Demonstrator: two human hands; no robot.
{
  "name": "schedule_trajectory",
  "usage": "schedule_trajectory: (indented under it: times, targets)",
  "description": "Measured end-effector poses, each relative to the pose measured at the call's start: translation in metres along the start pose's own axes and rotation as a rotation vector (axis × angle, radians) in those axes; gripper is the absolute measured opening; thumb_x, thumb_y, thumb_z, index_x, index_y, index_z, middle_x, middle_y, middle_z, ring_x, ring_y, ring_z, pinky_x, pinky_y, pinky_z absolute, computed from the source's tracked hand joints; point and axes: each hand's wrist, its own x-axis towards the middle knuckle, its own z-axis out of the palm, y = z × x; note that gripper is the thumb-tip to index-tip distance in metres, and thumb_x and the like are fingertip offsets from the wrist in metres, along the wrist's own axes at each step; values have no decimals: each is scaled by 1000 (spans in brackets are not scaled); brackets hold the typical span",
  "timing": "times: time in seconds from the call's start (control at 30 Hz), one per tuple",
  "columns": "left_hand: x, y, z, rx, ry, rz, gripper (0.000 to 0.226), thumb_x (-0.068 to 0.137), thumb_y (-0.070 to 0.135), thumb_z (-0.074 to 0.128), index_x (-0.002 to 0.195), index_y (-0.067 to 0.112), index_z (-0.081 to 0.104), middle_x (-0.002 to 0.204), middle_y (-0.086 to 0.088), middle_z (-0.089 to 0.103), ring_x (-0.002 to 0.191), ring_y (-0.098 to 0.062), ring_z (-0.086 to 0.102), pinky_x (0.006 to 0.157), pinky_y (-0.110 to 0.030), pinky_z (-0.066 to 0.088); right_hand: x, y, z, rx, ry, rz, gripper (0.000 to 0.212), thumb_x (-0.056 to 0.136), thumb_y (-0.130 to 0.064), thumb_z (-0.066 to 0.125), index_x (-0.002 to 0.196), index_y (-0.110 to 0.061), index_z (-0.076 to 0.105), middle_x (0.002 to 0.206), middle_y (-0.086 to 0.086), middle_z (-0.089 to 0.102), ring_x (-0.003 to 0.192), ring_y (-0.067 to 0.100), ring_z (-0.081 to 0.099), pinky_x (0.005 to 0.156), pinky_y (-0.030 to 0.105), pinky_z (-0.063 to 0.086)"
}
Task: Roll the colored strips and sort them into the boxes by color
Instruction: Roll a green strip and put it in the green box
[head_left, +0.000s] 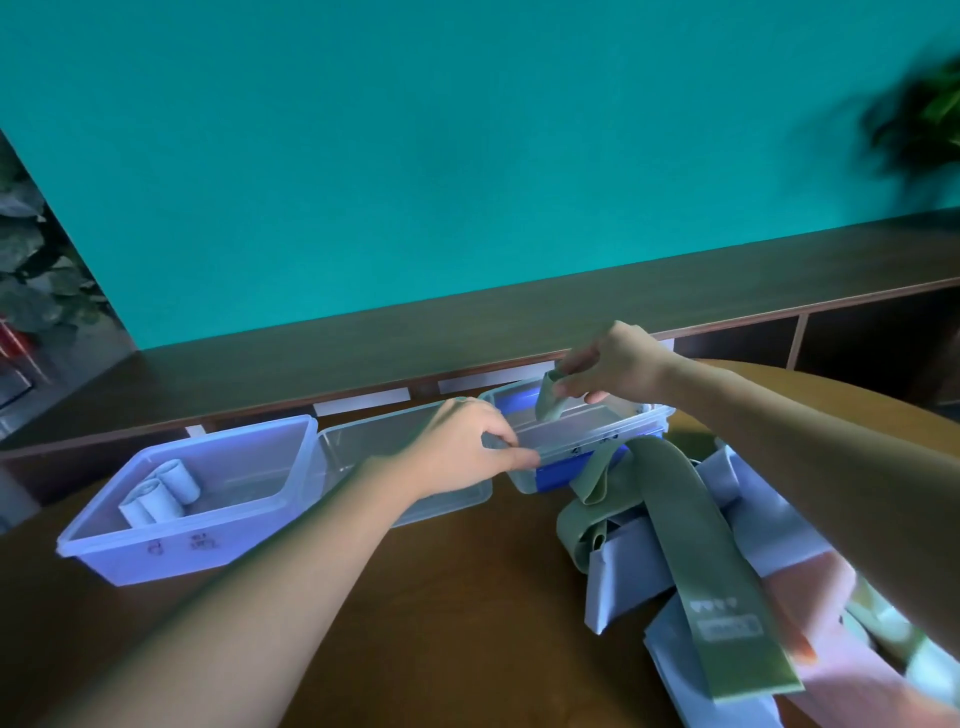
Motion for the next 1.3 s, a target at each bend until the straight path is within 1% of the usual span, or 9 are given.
schedule_trajectory:
  times: [0.2,0.3,0.4,0.57,0.7,0.83,1.0,1.17,1.3]
  targets:
    - [-13,-7,-8,18,-21,-4,30,87,53,69,90,25,80,98,10,72,101,-6,62,101,-36,46,9,-9,20,-76,-37,-20,24,81,-24,86,103,-14,81,87,2,79,66,9,73,65,18,58]
    - [-21,-4,-12,12,-3,-55,27,89,47,70,97,24,81,137,1,60,131,-12,48,107,-26,27,19,-16,32,-166,-58,-25,24,82,-27,85,102,-16,80,88,2,78,75,16,75,76,27,61]
    - [-27,0,-14,-34,24,-106,21,86,46,74,97,29,80,156,-3,42,144,-18,34,112,-35,25,30,-24,44,-202,-63,-10,24,82,-28,84,101,-15,76,86,3,77,68,12,70,65,22,56]
    - [-31,4,-16,-89,62,-137,20,82,46,78,96,31,80,156,-3,42,144,-22,34,115,-42,27,46,-27,66,-232,-62,3,27,79,-27,87,99,-12,76,88,4,76,63,6,66,55,15,46]
    - [-32,-3,-12,-116,96,-161,26,80,51,78,100,34,80,158,-3,40,144,-24,35,116,-45,28,49,-23,79,-272,-51,-39,27,79,-26,88,101,-14,78,95,3,75,80,14,69,66,19,51]
    - [-31,-7,-8,-125,104,-159,29,78,54,78,101,36,79,156,-2,43,142,-23,40,118,-52,31,51,-24,84,-247,-13,-71,28,79,-25,87,104,-14,79,96,2,75,81,14,68,72,22,53]
    - [-31,-5,-11,-110,87,-188,28,80,51,78,103,36,79,159,-3,38,146,-23,35,119,-50,28,50,-23,88,-230,-8,-60,29,79,-27,87,103,-14,78,95,1,73,81,13,67,68,18,52]
    - [-32,-3,-13,-105,82,-180,30,80,52,78,104,35,79,159,-3,38,145,-24,36,118,-46,29,49,-26,87,-235,-57,-93,33,78,-27,88,107,-15,78,100,0,75,87,14,70,83,28,60]
    - [-32,-1,-15,-103,73,-185,30,81,52,77,105,34,79,160,-3,37,145,-25,35,116,-46,29,50,-27,89,-239,-61,-114,32,81,-26,85,109,-14,79,101,1,76,86,14,70,84,29,60]
